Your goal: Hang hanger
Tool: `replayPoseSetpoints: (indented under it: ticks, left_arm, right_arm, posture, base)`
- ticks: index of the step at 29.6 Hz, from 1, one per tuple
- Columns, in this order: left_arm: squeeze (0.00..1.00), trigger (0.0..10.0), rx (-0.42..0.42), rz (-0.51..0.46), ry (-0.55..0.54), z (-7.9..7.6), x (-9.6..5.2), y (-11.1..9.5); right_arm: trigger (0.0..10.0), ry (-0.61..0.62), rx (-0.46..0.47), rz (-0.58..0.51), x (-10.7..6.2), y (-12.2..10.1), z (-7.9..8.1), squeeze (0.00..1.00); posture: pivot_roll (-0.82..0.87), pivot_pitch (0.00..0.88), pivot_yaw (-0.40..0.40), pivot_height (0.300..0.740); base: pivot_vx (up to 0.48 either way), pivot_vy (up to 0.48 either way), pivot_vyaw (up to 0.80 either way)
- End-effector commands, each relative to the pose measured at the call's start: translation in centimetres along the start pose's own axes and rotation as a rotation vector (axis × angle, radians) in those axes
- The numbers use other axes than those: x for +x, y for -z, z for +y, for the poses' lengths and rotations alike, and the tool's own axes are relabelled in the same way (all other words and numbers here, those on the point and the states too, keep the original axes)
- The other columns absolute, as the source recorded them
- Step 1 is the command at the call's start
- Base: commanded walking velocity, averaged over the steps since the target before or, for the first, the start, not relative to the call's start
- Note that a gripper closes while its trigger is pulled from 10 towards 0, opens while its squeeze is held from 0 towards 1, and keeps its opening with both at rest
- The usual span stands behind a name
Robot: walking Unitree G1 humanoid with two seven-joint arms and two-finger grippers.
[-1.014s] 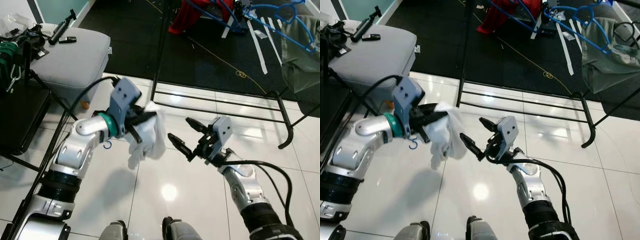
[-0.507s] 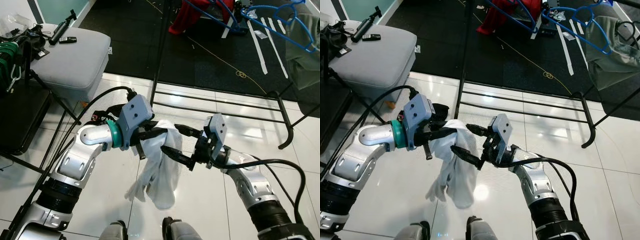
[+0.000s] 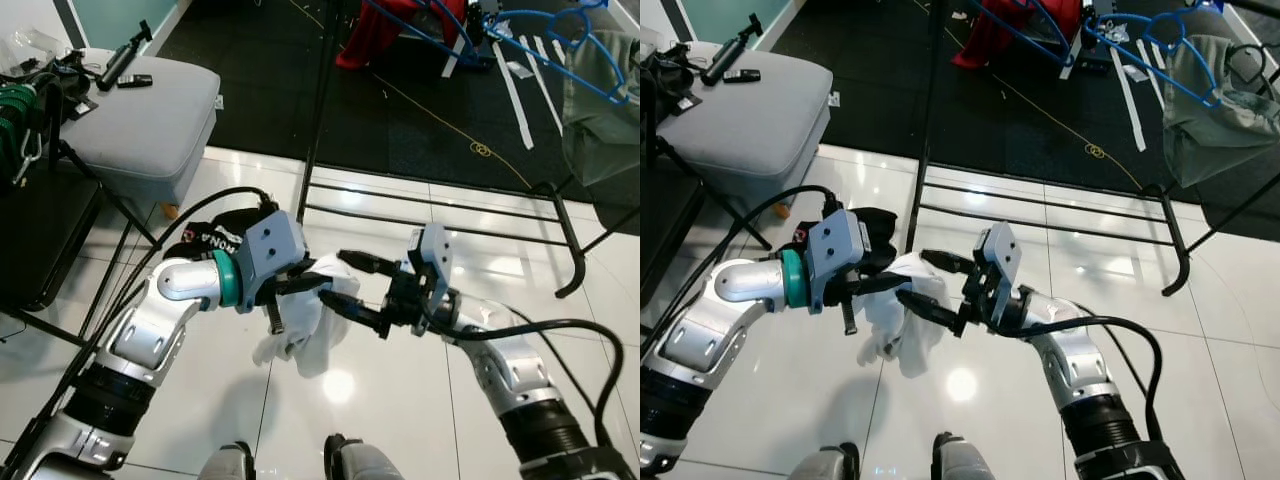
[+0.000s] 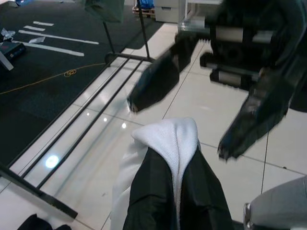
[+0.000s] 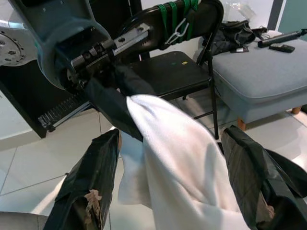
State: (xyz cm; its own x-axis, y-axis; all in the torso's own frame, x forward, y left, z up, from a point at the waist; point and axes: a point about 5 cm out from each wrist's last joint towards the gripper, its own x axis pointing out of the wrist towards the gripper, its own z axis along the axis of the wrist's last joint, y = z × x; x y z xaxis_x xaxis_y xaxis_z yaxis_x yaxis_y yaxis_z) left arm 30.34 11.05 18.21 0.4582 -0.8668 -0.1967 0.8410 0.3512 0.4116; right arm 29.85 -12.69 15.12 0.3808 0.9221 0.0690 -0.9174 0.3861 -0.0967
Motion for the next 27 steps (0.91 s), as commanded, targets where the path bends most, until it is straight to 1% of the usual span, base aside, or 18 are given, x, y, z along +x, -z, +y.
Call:
replayPoseSetpoints:
  ticks: [1, 3, 4, 7, 8, 10, 11, 12, 14, 15, 17, 18, 27]
  left_arm:
    - [0.0, 0.0, 0.002, -0.014, 0.025, -0.5, 0.2, 0.1]
    - [0.0, 0.0, 0.005, -0.012, 0.027, -0.6, 0.2, 0.1]
    - [0.0, 0.0, 0.009, -0.013, 0.034, -0.7, 0.2, 0.2]
    - [0.0, 0.0, 0.009, -0.013, 0.034, -0.7, 0.2, 0.2]
    - [0.0, 0.0, 0.013, -0.013, 0.039, -0.8, 0.2, 0.3]
    - [0.0, 0.0, 0.013, -0.013, 0.039, -0.8, 0.2, 0.3]
    - [0.0, 0.0, 0.017, -0.016, 0.044, -0.8, 0.3, 0.2]
    - [0.0, 0.0, 0.019, -0.025, 0.047, -0.8, 0.4, 0.1]
    - [0.0, 0.0, 0.02, -0.03, 0.049, -0.8, 0.4, -0.1]
    - [0.0, 0.0, 0.021, -0.035, 0.053, -0.8, 0.4, -0.1]
    - [0.0, 0.0, 0.021, -0.036, 0.064, -1.0, 0.4, -0.1]
    - [0.0, 0.0, 0.02, -0.036, 0.068, -1.0, 0.4, -0.1]
    - [0.0, 0.0, 0.018, -0.041, 0.084, -1.3, 0.3, -0.1]
  right_arm:
    - [10.0, -0.007, 0.001, 0.024, -0.3, 0.2, 0.2, 0.0]
    - [10.0, -0.01, -0.006, 0.039, -0.4, 0.2, 0.2, 0.0]
    - [10.0, -0.023, -0.015, 0.068, -0.6, 0.3, 0.3, 0.0]
    - [10.0, -0.023, -0.015, 0.068, -0.6, 0.3, 0.3, 0.0]
    - [9.9, -0.038, -0.03, 0.099, -0.8, 0.5, 0.4, 0.0]
    - [9.9, -0.038, -0.03, 0.099, -0.8, 0.5, 0.4, 0.0]
    - [5.7, -0.052, -0.037, 0.124, -0.8, 0.7, 0.5, 0.0]
    - [4.9, -0.073, -0.052, 0.16, -0.8, 1.1, 0.7, 0.0]
    - [4.9, -0.086, -0.061, 0.181, -0.8, 1.4, 0.8, 0.0]
    - [3.7, -0.084, -0.077, 0.19, -0.7, 1.5, 0.8, 0.0]
    - [2.4, -0.072, -0.094, 0.185, -0.6, 1.4, 0.7, 0.0]
    - [0.1, -0.067, -0.101, 0.182, -0.5, 1.3, 0.6, 0.0]
    - [0.0, -0.053, -0.13, 0.175, -0.2, 0.8, 0.3, 0.0]
  posture:
    - [-0.01, 0.094, -0.053, 0.74]
    - [-0.01, 0.094, -0.053, 0.74]
    - [-0.01, 0.09, -0.056, 0.74]
    - [-0.01, 0.09, -0.056, 0.74]
    - [-0.01, 0.089, -0.057, 0.74]
    - [-0.01, 0.089, -0.057, 0.74]
    - [-0.01, 0.088, -0.057, 0.74]
    - [-0.01, 0.089, -0.059, 0.74]
    - [-0.01, 0.089, -0.059, 0.74]
    - [-0.01, 0.089, -0.059, 0.74]
    - [-0.01, 0.089, -0.06, 0.74]
    - [-0.01, 0.089, -0.06, 0.74]
    - [-0.01, 0.092, -0.062, 0.74]
  base:
    - [0.0, 0.0, 0.0]
    - [0.0, 0.0, 0.0]
    - [0.0, 0.0, 0.0]
    - [0.0, 0.0, 0.0]
    - [0.0, 0.0, 0.0]
    - [0.0, 0.0, 0.0]
    - [0.0, 0.0, 0.0]
    - [0.0, 0.0, 0.0]
    - [0.0, 0.0, 0.0]
    - [0.0, 0.0, 0.0]
    - [0.0, 0.0, 0.0]
    - [0.0, 0.0, 0.0]
    - [0.0, 0.0, 0.0]
